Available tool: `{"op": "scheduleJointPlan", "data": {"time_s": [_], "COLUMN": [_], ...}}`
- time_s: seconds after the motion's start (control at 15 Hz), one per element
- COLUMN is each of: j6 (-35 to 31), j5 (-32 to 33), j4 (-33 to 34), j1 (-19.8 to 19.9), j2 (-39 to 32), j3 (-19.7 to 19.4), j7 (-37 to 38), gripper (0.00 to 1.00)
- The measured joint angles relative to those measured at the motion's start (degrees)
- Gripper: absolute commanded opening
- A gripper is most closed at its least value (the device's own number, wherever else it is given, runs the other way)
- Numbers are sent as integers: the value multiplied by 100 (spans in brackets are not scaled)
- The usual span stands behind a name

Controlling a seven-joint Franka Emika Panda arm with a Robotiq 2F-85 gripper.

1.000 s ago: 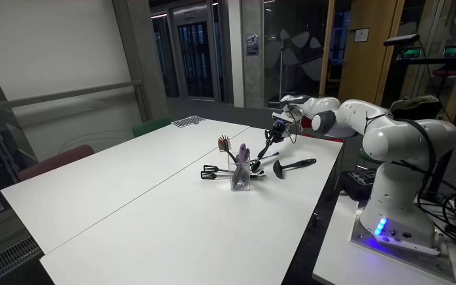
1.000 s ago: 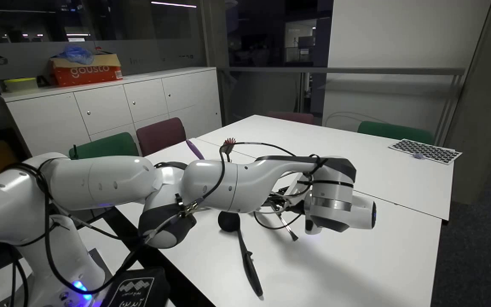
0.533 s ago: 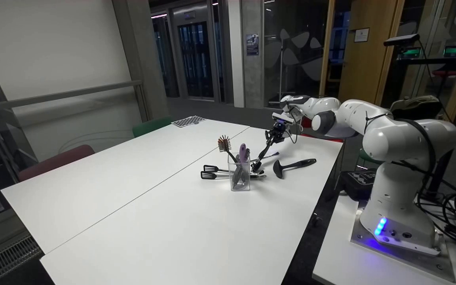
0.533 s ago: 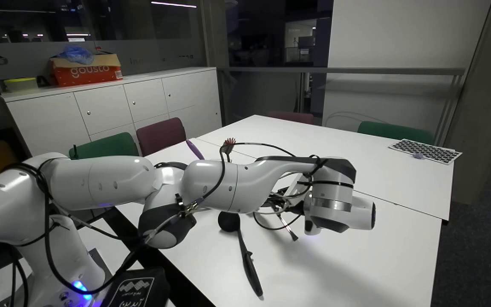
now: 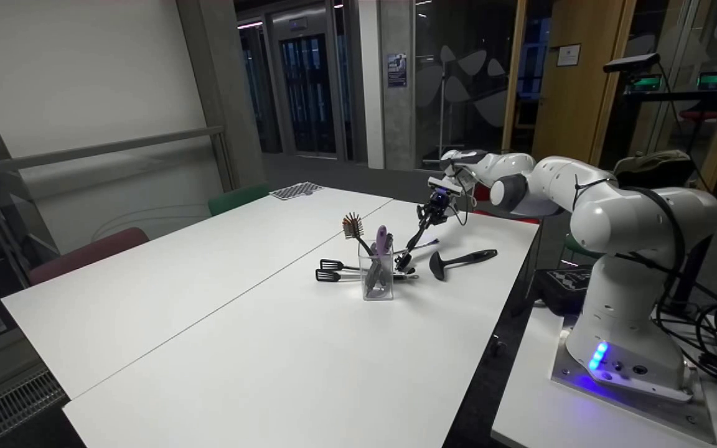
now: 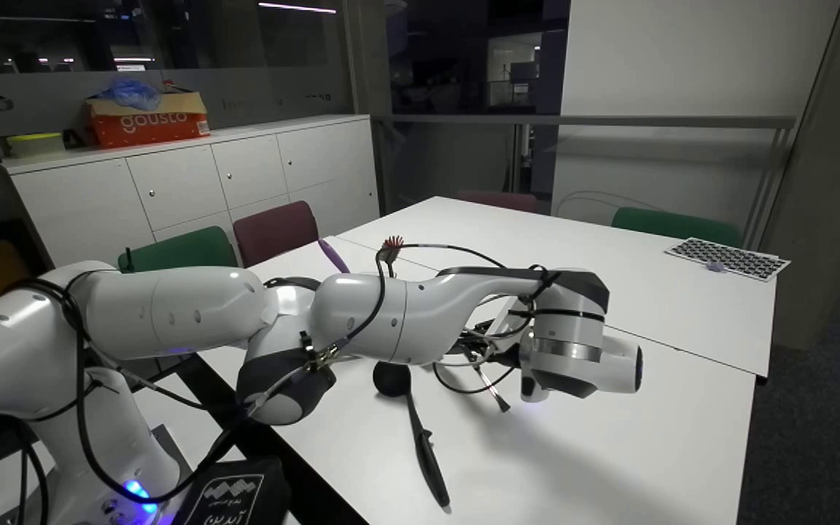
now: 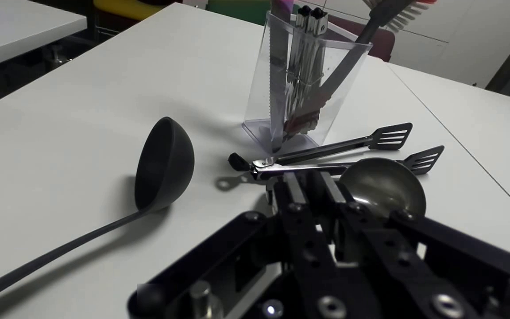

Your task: Take the can open out of the holder and put it on the table

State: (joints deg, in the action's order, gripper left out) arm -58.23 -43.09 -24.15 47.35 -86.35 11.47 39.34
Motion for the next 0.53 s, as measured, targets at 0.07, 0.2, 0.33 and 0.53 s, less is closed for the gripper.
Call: {"op": "scheduleJointPlan", "data": {"time_s": [0.07,0.2,0.33,0.53], "j6": [0,0,0,69], "j5": [0,0,1,147], "j4": [0,0,1,8], "j1": [0,0,-3,-49], "j2": [0,0,0,10], "j3": [0,0,-9,-142], "j7": [0,0,0,137], "gripper": [13,3,3,3]}}
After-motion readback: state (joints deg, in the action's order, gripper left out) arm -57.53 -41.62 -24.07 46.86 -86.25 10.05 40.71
